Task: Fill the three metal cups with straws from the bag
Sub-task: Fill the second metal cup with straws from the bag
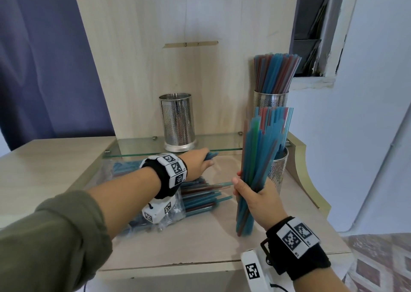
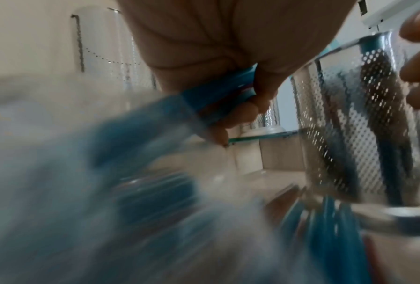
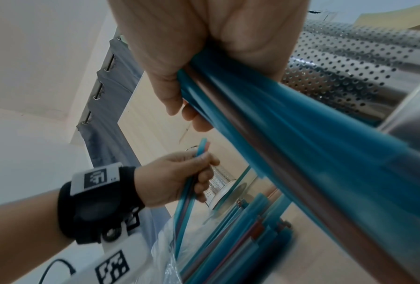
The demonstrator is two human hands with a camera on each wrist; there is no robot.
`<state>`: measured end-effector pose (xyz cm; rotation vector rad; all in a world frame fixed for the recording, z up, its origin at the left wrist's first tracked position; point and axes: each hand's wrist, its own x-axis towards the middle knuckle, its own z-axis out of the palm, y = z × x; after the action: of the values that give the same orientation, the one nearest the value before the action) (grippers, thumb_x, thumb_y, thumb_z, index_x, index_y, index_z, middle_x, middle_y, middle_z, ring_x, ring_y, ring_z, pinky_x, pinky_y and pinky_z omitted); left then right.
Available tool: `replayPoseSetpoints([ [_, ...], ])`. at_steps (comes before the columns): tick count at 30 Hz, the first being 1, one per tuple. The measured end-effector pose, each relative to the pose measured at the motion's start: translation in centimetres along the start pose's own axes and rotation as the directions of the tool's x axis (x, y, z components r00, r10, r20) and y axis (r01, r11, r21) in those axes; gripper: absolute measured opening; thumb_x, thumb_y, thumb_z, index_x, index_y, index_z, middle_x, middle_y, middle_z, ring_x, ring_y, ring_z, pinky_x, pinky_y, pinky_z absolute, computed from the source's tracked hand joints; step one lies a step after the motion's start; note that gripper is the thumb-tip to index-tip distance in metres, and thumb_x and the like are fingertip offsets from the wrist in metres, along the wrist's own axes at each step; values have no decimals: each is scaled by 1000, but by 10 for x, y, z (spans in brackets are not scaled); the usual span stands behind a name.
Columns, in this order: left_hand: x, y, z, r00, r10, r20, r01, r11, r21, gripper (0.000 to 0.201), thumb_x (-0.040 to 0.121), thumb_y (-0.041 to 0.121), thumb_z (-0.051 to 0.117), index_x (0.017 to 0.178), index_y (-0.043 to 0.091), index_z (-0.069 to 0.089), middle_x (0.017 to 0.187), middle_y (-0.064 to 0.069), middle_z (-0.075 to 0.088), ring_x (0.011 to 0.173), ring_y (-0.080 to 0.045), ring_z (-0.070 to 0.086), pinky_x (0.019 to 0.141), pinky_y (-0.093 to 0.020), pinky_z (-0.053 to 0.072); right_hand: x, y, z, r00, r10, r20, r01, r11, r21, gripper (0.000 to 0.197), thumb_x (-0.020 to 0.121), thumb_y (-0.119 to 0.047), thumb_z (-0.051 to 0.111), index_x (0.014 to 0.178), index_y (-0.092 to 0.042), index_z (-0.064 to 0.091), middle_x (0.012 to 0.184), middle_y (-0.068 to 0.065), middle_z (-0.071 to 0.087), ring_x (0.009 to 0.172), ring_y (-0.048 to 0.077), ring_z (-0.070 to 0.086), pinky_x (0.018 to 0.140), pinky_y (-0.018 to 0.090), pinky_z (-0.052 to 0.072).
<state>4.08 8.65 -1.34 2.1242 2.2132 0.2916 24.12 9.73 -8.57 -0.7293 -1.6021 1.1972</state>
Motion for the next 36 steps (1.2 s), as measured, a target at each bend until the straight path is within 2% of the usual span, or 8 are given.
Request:
replayPoseSetpoints([
  [5,5,27,-43,954,1,-300,-85,960,-266,34,103,33,38,126,10,49,116,-12,62,104,-28,59,90,-31,44,1,2,-1,1000,-4,6,4,1000,15,28,77,-43,69,96,-22,64,68,-4,68,71,11,67,75,32,56],
  [10,-19,49,-89,804,-20,-594,-406,711,-574,15,102,28,37,90,23,43,74,3,46,65,-14,46,70,-37,49,2,0,-2,1000,-3,28,3,1000,6,16,84,-31,69,97,-24,62,75,-4,67,66,2,65,67,20,53],
  [15,-48,83,-85,871,-55,-488,-431,391,-813,27,104,18,30,83,13,47,76,-2,55,71,-11,58,77,-30,55,-1,-6,1,998,-31,49,29,999,43,21,80,-30,72,98,-24,65,78,-7,69,70,1,67,67,19,54],
  [20,-50,91,-39,870,-80,-486,-406,441,-800,31,99,43,33,106,27,59,120,0,63,117,-14,57,106,-42,43,-7,-13,9,990,-71,122,62,995,76,36,66,-34,75,100,-25,65,89,-21,74,90,-3,68,76,13,52],
  [23,-50,94,-26,846,-105,-522,-473,303,-827,25,95,48,38,91,45,63,119,3,66,115,-14,60,101,-41,47,-9,-13,10,990,-87,116,80,995,64,42,65,-29,82,102,-16,68,91,-14,75,91,2,69,76,14,52],
  [28,-58,103,-22,825,15,-564,-557,182,-810,18,96,31,38,112,23,44,112,8,67,96,-8,66,82,-25,52,-8,-13,5,989,-88,115,87,996,14,19,75,-5,81,84,-18,70,80,0,74,76,9,70,69,22,55],
  [32,-53,95,-40,759,97,-643,-634,335,-697,38,97,39,28,135,37,27,136,0,52,113,-11,60,95,-34,50,-10,-25,-13,993,-63,97,62,998,13,20,76,-7,80,90,-19,70,81,-8,73,80,4,69,71,17,53],
  [36,-23,75,-27,868,-44,-494,-391,553,-736,39,95,43,43,132,32,38,125,6,56,108,-7,57,96,-37,49,-1,-77,-49,987,-162,8,161,986,40,19,77,-3,79,85,-18,70,77,-6,71,77,9,68,71,20,53],
])
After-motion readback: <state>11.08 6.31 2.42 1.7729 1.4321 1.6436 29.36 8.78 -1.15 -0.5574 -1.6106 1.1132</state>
